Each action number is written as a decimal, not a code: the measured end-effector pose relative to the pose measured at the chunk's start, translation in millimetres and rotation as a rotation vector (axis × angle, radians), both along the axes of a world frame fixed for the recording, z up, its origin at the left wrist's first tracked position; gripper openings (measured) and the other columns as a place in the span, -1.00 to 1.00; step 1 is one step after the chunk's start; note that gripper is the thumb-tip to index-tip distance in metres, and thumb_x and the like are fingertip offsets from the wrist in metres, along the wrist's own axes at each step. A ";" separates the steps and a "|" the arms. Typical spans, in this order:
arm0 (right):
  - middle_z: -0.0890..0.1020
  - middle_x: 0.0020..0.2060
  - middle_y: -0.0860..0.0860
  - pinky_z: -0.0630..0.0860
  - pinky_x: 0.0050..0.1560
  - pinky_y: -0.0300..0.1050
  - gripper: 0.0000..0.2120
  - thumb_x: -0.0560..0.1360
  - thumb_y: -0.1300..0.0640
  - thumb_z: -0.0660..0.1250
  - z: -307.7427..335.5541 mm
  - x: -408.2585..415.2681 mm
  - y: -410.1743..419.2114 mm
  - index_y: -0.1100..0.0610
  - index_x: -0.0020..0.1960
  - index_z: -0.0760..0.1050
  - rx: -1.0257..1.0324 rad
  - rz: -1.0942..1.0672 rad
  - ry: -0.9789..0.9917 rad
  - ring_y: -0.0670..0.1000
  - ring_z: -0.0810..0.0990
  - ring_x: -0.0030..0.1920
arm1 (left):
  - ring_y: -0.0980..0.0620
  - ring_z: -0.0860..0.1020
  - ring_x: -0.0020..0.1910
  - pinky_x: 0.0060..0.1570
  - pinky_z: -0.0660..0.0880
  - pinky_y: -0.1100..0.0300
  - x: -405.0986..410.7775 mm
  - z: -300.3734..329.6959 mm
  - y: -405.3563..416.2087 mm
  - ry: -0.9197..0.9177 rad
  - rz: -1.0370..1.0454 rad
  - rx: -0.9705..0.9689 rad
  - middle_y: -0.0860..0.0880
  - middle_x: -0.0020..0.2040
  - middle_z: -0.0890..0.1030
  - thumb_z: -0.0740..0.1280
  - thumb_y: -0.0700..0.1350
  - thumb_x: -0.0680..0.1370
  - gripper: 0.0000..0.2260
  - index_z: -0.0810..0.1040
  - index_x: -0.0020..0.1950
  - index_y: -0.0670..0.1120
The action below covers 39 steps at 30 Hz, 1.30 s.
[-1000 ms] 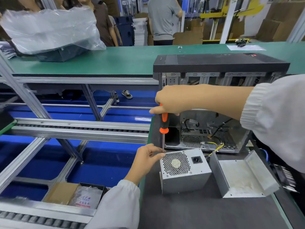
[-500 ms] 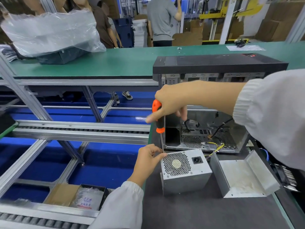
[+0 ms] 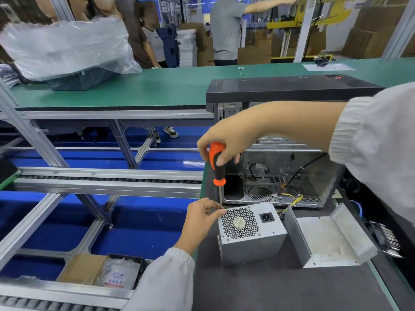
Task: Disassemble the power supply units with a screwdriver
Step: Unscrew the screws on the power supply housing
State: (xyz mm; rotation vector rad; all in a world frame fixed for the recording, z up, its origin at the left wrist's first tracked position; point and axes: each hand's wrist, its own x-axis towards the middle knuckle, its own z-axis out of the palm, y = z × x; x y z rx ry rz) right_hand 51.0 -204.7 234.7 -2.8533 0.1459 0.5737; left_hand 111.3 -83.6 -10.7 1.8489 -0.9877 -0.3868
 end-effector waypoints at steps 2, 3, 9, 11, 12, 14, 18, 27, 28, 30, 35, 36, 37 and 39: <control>0.57 -0.38 -0.02 0.47 -0.51 -0.27 -0.64 0.47 -0.14 0.38 -10.0 1.9 6.6 0.11 0.04 0.41 -0.033 -0.077 -0.042 -0.07 0.61 -0.53 | -0.02 0.55 -0.20 -0.16 0.46 0.29 0.6 0.0 -0.6 -0.010 0.007 0.017 -0.06 -0.18 0.63 0.51 -0.14 0.44 -0.92 0.69 -0.16 -0.14; 0.57 -0.51 -0.01 0.44 -0.54 -0.25 -0.51 0.43 -0.29 0.34 -16.4 3.4 11.8 0.16 -0.04 0.41 -0.119 -0.117 -0.093 -0.02 0.60 -0.56 | -0.06 0.56 -0.17 -0.12 0.47 0.25 0.8 0.1 -0.9 -0.015 0.006 0.022 -0.07 -0.17 0.63 0.51 -0.13 0.45 -0.92 0.68 -0.17 -0.13; 0.41 -0.33 0.03 0.27 -0.40 -0.12 -0.62 0.63 -0.11 0.11 -30.3 12.4 15.7 0.18 -0.16 0.32 -0.466 -0.061 -0.225 0.13 0.51 -0.20 | 0.23 0.53 -0.21 -0.19 0.38 0.50 2.5 0.2 -2.2 -0.084 0.001 0.042 0.00 -0.16 0.65 0.51 -0.09 0.45 -0.84 0.69 -0.12 -0.18; 0.45 -0.24 -0.02 0.41 -0.35 -0.14 -0.87 0.63 0.05 0.16 -21.0 9.9 6.5 0.11 0.00 0.33 -0.229 -0.021 -0.091 0.05 0.55 -0.22 | 0.30 0.47 -0.29 -0.24 0.35 0.51 2.2 1.4 -1.8 -0.087 -0.007 0.044 0.02 -0.18 0.64 0.51 -0.09 0.45 -0.84 0.70 -0.10 -0.18; 0.45 -0.19 -0.04 0.48 -0.36 -0.18 -0.95 0.61 0.14 0.21 -15.2 7.0 2.6 0.08 0.05 0.35 -0.076 -0.038 -0.032 0.00 0.56 -0.25 | 0.32 0.46 -0.33 -0.26 0.33 0.51 2.0 1.8 -2.1 -0.085 -0.012 0.045 0.04 -0.21 0.63 0.51 -0.09 0.45 -0.83 0.70 -0.09 -0.19; 0.45 -0.03 -0.01 0.59 -0.32 -0.21 -0.83 0.56 0.28 0.26 -7.6 3.1 1.1 0.07 0.10 0.40 0.156 -0.082 0.039 0.01 0.58 -0.16 | 0.36 0.44 -0.38 -0.32 0.31 0.50 1.6 1.9 -2.7 -0.073 -0.006 0.041 0.12 -0.33 0.53 0.51 -0.11 0.45 -0.84 0.70 -0.11 -0.20; 0.56 -0.19 0.07 0.57 -0.45 -0.12 -0.56 0.45 -0.20 0.37 -18.4 4.8 12.5 0.15 0.05 0.42 0.053 -0.179 -0.048 0.07 0.67 -0.35 | 0.28 0.51 -0.27 -0.24 0.36 0.51 2.0 3.0 -3.8 -0.058 -0.006 0.038 0.04 -0.26 0.60 0.52 -0.11 0.44 -0.84 0.70 -0.12 -0.21; 0.52 -0.11 -0.01 0.47 -0.11 -0.04 -0.86 0.56 0.04 0.28 -19.7 6.9 6.3 0.09 0.04 0.47 -0.247 0.070 -0.070 0.09 0.54 -0.07 | 0.22 0.40 -0.39 -0.32 0.33 0.43 1.9 2.5 -4.5 -0.068 -0.016 0.056 -0.01 -0.23 0.59 0.52 -0.08 0.44 -0.84 0.69 -0.13 -0.18; 0.52 -0.02 0.00 0.52 -0.04 -0.02 -0.86 0.53 0.09 0.33 -15.5 4.9 5.7 0.06 0.07 0.47 -0.129 0.080 -0.031 0.06 0.57 -0.07 | 0.23 0.39 -0.41 -0.33 0.32 0.44 2.0 1.7 -4.8 -0.060 -0.014 0.051 0.01 -0.25 0.57 0.52 -0.08 0.43 -0.84 0.69 -0.14 -0.17; 0.50 0.03 0.02 0.57 -0.07 -0.07 -0.76 0.50 0.10 0.39 -11.0 2.4 6.0 0.03 0.14 0.46 0.017 0.037 0.018 -0.12 0.62 -0.25 | 0.21 0.38 -0.40 -0.33 0.31 0.43 1.4 1.6 -5.1 -0.052 -0.007 0.048 0.01 -0.26 0.56 0.53 -0.07 0.43 -0.84 0.69 -0.16 -0.16; 0.55 -0.27 0.09 0.49 -0.42 -0.14 -0.42 0.41 -0.41 0.24 -19.6 -1.2 11.7 0.16 -0.16 0.45 -0.381 -0.217 -0.032 0.02 0.58 -0.58 | 0.20 0.46 -0.32 -0.28 0.38 0.42 1.3 2.0 -5.3 -0.074 -0.005 0.048 0.03 -0.26 0.58 0.54 -0.07 0.41 -0.84 0.67 -0.18 -0.15; 0.55 -0.32 0.11 0.43 -0.45 -0.16 -0.45 0.49 -0.38 0.15 -23.2 0.6 12.5 0.12 -0.26 0.39 -0.510 -0.187 -0.072 0.05 0.56 -0.57 | 0.15 0.52 -0.26 -0.23 0.42 0.40 1.3 1.7 -5.4 -0.075 -0.007 0.052 0.01 -0.23 0.61 0.54 -0.06 0.41 -0.83 0.67 -0.17 -0.15; 0.53 -0.35 0.10 0.36 -0.47 -0.17 -0.48 0.56 -0.31 0.08 -26.9 2.6 12.1 0.10 -0.30 0.34 -0.592 -0.140 -0.112 0.06 0.52 -0.52 | 0.10 0.56 -0.21 -0.17 0.46 0.36 1.4 1.3 -5.5 -0.080 -0.007 0.058 -0.01 -0.21 0.62 0.54 -0.06 0.41 -0.83 0.66 -0.18 -0.15; 0.52 -0.34 0.09 0.33 -0.43 -0.13 -0.53 0.63 -0.18 0.05 -30.0 5.2 9.0 0.15 -0.27 0.34 -0.587 -0.056 -0.145 0.09 0.49 -0.36 | 0.07 0.56 -0.21 -0.19 0.45 0.36 1.1 0.5 -6.4 -0.093 0.006 0.058 0.01 -0.24 0.61 0.55 -0.05 0.40 -0.83 0.63 -0.23 -0.11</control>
